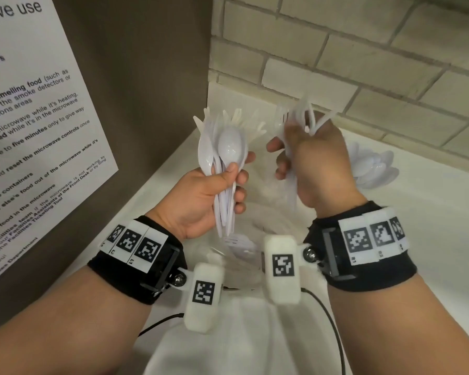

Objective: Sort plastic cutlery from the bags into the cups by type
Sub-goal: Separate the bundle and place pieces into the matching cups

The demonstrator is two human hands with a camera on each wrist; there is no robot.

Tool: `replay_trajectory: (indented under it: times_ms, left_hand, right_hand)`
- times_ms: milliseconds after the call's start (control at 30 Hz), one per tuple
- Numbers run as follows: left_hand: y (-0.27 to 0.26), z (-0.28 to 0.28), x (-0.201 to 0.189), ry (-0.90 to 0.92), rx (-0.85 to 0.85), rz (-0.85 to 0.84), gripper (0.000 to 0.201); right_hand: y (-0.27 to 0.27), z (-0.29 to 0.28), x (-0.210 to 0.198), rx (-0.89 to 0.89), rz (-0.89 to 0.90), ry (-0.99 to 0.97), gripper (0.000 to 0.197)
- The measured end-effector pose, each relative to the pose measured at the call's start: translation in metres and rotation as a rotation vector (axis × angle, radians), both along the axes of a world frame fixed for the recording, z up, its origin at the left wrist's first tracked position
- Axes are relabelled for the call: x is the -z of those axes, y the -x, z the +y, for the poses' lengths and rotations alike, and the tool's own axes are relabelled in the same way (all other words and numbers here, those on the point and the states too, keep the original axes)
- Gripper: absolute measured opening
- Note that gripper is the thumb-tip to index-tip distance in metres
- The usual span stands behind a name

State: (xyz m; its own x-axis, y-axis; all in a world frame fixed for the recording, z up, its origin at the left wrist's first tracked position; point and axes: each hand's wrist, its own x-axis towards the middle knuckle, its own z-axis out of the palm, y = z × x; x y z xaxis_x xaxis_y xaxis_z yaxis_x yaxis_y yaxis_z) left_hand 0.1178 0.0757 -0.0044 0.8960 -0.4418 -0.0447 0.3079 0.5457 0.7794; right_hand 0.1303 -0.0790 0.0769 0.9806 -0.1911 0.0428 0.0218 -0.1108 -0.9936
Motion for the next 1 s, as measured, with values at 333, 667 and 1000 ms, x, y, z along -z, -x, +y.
replay_trajectory:
  times_ms: [333,667,1000]
  left_hand:
    - [0.005,0.0,-0.001,0.055,0.381,-0.07,0.044]
    - [0.007,0.0,0.0,0.053,0.48,-0.033,0.049]
    - [0.005,0.001,0.003,0.016,0.456,-0.05,0.05]
  right_hand:
    - [-0.017,-0.013,-0.007,-0.34,0.181,-0.013,0.03]
    - [-0.014,-0.014,-0.005,-0.377,0.044,0.063,0.011]
    - [-0.014,-0.013,-0.005,-0.248,-0.069,-0.084,0.007]
